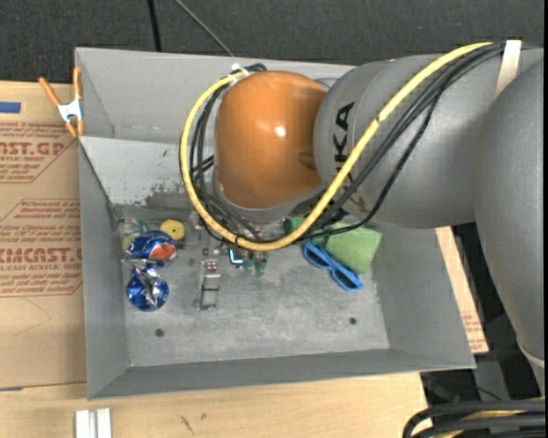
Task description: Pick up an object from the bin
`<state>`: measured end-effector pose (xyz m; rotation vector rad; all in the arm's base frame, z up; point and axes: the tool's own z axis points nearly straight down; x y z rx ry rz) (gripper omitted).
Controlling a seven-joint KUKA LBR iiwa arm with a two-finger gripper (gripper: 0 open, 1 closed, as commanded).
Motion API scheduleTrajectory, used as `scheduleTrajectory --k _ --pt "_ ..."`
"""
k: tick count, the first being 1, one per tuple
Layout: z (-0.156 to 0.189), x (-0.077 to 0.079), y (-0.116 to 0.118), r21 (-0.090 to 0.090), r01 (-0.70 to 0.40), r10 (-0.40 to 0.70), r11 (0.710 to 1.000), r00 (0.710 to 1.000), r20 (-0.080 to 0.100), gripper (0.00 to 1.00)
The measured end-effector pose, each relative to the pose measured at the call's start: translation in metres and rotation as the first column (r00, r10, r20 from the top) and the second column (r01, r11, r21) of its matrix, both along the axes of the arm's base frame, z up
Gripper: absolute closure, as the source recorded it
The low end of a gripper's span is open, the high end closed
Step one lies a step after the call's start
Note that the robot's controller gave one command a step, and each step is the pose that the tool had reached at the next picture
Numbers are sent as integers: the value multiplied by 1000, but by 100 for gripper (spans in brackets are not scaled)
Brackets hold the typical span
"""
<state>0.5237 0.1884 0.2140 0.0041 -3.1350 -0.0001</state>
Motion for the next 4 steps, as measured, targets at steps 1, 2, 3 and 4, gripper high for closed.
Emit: scheduleTrajectory --k 1,2,3,4 --pt "-125 23 44 4 -99 99 995 995 13 0" --pt "-128 23 40 -3 -96 96 995 995 6 100" --pt "-56 55 36 2 -97 97 995 995 17 100" --pt "-21 56 25 2 -88 88 996 996 13 100"
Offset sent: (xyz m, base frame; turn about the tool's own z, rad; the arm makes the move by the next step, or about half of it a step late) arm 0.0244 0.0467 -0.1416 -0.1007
